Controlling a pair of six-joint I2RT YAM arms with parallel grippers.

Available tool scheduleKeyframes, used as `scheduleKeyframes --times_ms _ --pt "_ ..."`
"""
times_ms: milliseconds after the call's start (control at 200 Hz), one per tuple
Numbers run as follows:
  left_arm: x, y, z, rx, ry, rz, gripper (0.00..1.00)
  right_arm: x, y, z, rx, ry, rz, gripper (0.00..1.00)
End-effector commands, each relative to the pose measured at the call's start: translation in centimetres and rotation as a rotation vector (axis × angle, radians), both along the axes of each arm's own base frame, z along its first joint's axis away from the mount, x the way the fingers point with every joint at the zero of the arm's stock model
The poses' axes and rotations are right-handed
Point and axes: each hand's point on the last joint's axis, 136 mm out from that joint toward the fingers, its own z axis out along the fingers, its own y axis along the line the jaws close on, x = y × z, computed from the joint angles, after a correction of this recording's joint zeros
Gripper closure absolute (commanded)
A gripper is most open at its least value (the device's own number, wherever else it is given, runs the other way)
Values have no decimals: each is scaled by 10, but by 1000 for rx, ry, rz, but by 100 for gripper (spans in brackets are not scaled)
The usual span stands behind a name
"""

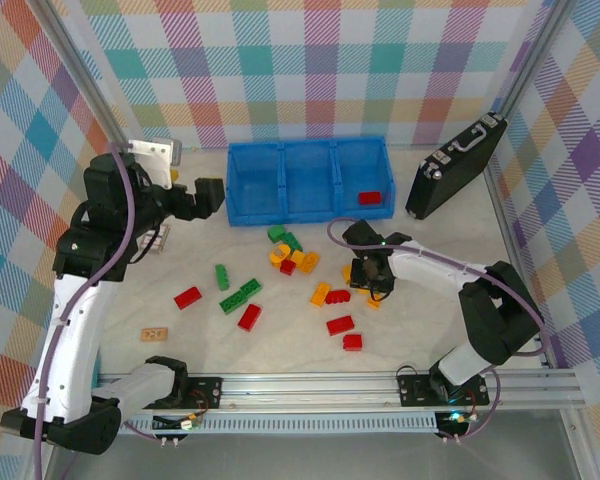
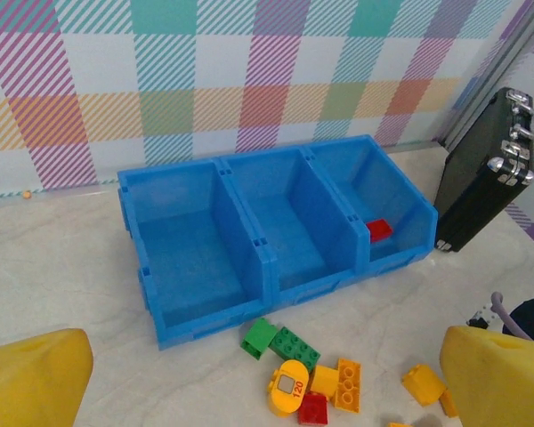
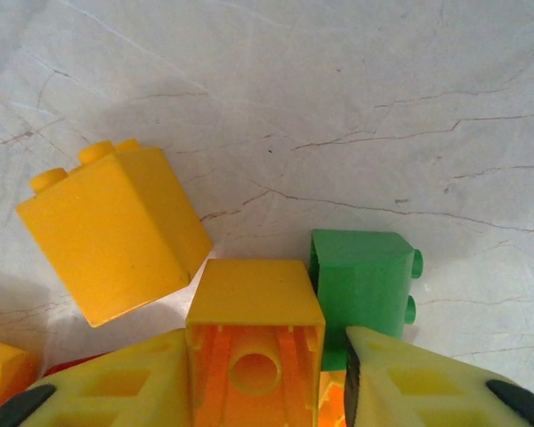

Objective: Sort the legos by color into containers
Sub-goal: Pick up the lego from the center of the table.

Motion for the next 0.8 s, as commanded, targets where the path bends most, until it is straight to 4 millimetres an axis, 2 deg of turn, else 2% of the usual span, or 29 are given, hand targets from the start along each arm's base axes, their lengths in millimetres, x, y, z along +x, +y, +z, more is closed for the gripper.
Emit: scheduleKeyframes --times_ms 0,170,430,570,795 --pt "-3 0 6 10 -14 1 0 -10 -7 -18 -30 40 0 61" --pt "0 2 4 18 -8 17 0 -9 -10 -10 -52 32 32 65" --pt "4 6 -1 31 6 42 0 4 -4 33 -64 -22 130 65" --pt "5 8 -1 38 5 54 0 26 7 62 -69 -88 191 65" --pt "9 12 -6 55 16 73 0 84 45 107 -59 -238 314 65"
